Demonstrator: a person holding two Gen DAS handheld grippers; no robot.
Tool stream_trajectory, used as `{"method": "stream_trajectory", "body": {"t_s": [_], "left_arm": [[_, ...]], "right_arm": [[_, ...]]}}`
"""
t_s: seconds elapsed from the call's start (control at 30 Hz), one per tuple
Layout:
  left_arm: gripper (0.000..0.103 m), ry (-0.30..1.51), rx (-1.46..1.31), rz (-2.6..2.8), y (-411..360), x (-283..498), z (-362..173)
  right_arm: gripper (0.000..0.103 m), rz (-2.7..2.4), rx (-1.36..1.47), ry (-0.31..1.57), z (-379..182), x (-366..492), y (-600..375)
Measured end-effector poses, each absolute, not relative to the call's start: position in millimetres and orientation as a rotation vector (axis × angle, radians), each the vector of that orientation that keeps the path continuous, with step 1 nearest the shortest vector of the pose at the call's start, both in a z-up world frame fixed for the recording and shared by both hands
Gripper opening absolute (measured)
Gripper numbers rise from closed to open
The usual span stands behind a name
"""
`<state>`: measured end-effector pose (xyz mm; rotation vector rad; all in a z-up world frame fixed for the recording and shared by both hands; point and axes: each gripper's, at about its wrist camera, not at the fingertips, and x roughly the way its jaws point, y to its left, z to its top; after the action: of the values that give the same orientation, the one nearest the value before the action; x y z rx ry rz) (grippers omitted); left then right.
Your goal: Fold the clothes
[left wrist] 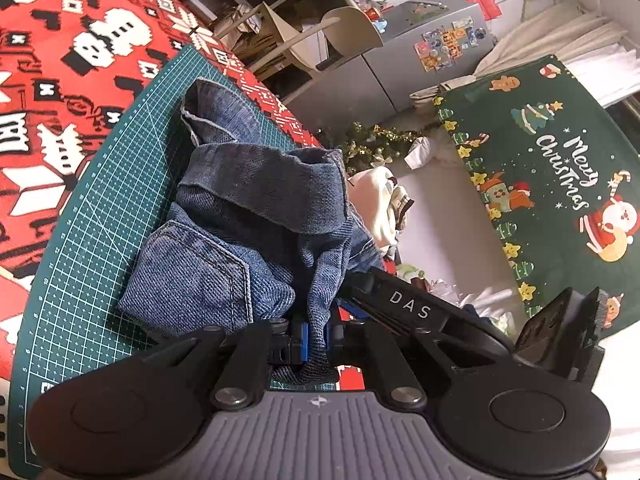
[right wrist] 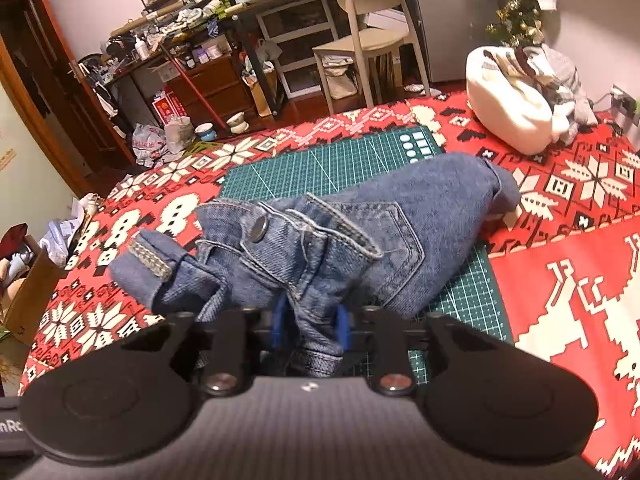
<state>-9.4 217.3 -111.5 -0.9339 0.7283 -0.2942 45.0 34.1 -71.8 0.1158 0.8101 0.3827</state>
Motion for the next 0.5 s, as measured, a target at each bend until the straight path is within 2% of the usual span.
{"method": "stream_trajectory", "body": {"t_s": [0.17, 0.4, 0.5], "left_arm": [[0.009, 0.709, -0.883, -0.335, 213.0, -8.6, -100.9], [0.033, 0.626, -0.795, -0.406, 212.4, -16.5, -74.2], [0.035, 0.605, -0.778, -0.388, 217.9, -17.7, -69.8]], "right_arm": [[0.016, 0.354, 0.093, 0.795, -68.1, 45.8, 31.5], [0.012, 0.237, 0.073, 0.774, -57.5, 53.9, 6.8], [0.012, 0.196, 0.061, 0.747, -50.5, 54.9, -4.1]]}}
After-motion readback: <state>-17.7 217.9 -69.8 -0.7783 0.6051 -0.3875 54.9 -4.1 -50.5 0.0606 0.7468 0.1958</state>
